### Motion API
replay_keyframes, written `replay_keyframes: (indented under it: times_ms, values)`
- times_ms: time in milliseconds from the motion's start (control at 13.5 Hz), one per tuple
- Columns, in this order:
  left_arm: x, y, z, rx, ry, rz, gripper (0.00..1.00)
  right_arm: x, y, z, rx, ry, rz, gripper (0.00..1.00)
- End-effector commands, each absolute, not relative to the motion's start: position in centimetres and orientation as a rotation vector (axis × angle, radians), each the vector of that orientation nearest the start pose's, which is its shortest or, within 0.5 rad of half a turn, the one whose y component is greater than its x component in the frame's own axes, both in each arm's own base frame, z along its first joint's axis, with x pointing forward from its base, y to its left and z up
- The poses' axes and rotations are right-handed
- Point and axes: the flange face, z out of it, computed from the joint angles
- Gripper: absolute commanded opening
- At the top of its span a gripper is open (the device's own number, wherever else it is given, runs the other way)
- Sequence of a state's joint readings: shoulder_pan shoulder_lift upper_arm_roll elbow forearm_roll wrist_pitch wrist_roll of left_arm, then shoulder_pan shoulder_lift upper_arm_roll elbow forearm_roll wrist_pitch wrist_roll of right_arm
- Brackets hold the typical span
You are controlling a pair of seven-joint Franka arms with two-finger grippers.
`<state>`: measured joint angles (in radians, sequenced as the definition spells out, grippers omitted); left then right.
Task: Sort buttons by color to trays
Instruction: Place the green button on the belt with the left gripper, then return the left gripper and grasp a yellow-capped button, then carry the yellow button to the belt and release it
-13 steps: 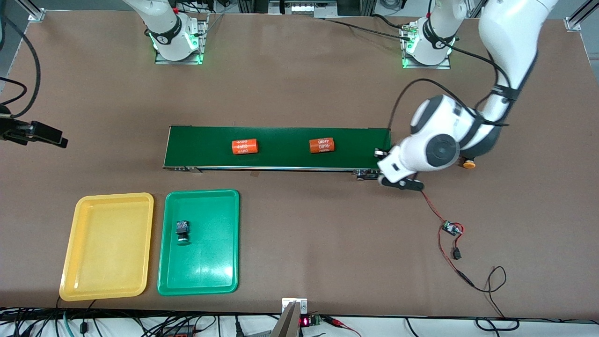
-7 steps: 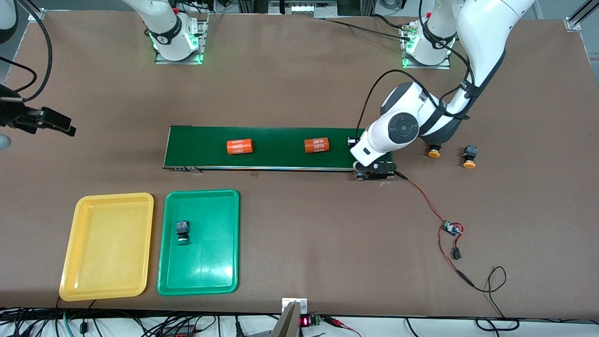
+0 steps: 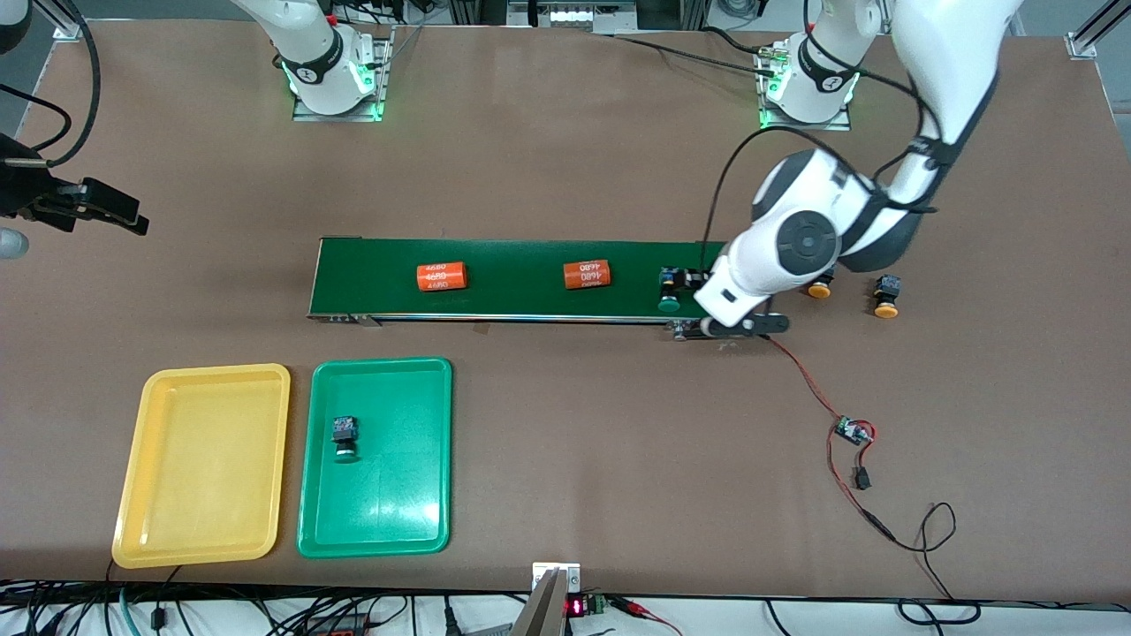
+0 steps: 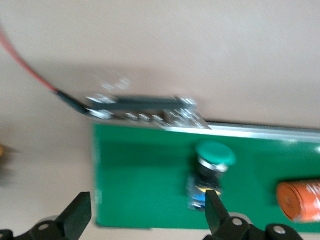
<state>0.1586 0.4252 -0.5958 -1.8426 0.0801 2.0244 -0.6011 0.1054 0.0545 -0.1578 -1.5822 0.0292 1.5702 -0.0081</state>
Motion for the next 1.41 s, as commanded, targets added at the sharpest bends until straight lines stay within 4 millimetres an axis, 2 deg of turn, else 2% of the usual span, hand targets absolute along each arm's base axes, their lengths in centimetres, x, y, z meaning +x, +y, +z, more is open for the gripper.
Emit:
replay_keyframes:
  times_ms: [0,149,297,372,520,595,817,966,1115,1189,1263,1338]
  values:
    - [59.2,-16.8,32.2,-3.139,-0.281,0.340,1.00,56.5,-2.5,59.6,-3.131,0.058,0.069,1.00]
    - [60.4,-11.6,30.6,-3.130,-0.203,0.353,1.00,56.5,-2.2,60.1,-3.139,0.039,0.045,1.00]
    - [60.2,-5.7,26.8,-3.097,-0.180,0.447,1.00,56.6,-2.2,60.2,-3.152,0.033,0.041,1.00]
    - [59.5,-4.3,25.6,-3.090,-0.113,0.491,1.00,56.6,-2.2,60.4,-3.152,0.034,0.034,1.00]
    - [56.9,-3.1,22.8,-3.080,0.057,0.618,1.00,56.5,-2.2,60.5,-3.150,0.034,0.041,1.00]
    - [54.9,-3.2,20.9,-3.066,0.104,0.696,1.00,56.5,-2.2,60.7,-3.141,0.043,0.033,1.00]
    - [51.8,-3.1,19.5,-3.042,0.139,0.781,1.00,56.6,-2.2,60.9,-3.133,0.039,0.030,1.00]
    - [50.0,-3.3,17.9,-3.045,0.150,0.774,1.00,56.6,-1.5,61.0,-3.147,0.017,0.029,1.00]
    - [47.6,-3.4,15.8,-3.079,0.197,0.675,1.00,56.5,-1.1,61.0,-3.148,0.002,0.031,1.00]
    - [47.4,-3.4,15.4,-3.089,0.215,0.647,1.00,56.5,-1.1,61.0,-3.146,0.002,0.031,1.00]
    - [47.5,-3.3,15.4,-3.092,0.244,0.642,0.90,56.5,-1.0,61.1,-3.146,0.000,0.029,1.00]
    - [47.6,-3.2,15.6,-3.096,0.257,0.638,0.66,56.5,-0.9,61.1,-3.148,0.000,0.029,1.00]
